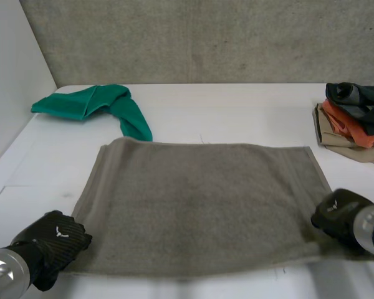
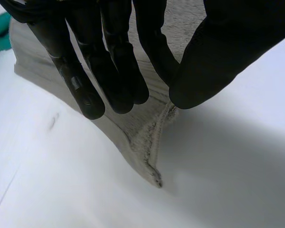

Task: Fold the laundry.

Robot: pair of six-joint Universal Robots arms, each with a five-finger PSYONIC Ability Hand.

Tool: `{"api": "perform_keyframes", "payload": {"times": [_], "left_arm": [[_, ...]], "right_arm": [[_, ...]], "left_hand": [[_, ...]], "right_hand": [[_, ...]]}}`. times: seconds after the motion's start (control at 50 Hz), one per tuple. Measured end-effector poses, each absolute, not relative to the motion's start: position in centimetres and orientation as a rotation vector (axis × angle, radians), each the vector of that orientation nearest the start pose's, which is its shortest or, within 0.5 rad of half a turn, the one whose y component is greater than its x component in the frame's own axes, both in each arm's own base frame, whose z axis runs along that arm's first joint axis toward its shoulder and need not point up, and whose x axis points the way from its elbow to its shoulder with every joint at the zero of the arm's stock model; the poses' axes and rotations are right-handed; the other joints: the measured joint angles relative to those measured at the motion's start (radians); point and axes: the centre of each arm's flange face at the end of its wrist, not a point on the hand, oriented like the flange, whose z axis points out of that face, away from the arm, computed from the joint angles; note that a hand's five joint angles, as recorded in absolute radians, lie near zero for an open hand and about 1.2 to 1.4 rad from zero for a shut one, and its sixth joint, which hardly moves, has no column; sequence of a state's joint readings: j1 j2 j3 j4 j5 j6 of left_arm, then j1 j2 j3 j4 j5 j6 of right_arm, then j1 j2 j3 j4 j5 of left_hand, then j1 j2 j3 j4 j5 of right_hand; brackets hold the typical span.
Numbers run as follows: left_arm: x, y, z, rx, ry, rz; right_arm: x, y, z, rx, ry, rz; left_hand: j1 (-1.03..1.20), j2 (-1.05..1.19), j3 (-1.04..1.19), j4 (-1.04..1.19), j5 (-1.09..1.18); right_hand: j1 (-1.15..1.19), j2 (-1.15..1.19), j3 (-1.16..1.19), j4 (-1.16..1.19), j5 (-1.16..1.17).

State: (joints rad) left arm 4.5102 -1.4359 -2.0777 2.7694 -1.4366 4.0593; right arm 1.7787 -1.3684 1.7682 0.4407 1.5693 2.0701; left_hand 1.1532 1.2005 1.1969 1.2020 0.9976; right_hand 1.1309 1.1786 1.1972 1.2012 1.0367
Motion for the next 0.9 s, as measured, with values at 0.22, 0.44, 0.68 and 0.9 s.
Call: {"api": "perform_keyframes", "payload": {"times": [0.22,0.44,0.68,0.9], "left_arm": [[-20.0,-22.3,18.6,1.445,2.066,-1.516],[-23.9,-31.2,17.1,1.325,1.803,-1.841],[-27.2,-36.9,14.2,1.221,1.687,-1.972],[-28.2,-37.9,15.1,1.159,1.592,-2.074]], "right_arm": [[18.2,-25.8,17.2,-1.842,2.644,-1.346],[20.3,-34.1,16.4,-1.679,2.598,-1.791],[22.9,-39.7,13.6,-1.642,2.512,-2.034],[22.5,-39.3,17.3,-1.426,2.491,-2.169]], "left_hand": [[0.000,0.000,0.000,0.000,0.000],[0.000,0.000,0.000,0.000,0.000],[0.000,0.000,0.000,0.000,0.000],[0.000,0.000,0.000,0.000,0.000]], "right_hand": [[0.000,0.000,0.000,0.000,0.000],[0.000,0.000,0.000,0.000,0.001],[-0.515,-0.567,-0.564,-0.565,-0.582],[-0.832,-0.888,-0.913,-0.911,-0.952]]}}
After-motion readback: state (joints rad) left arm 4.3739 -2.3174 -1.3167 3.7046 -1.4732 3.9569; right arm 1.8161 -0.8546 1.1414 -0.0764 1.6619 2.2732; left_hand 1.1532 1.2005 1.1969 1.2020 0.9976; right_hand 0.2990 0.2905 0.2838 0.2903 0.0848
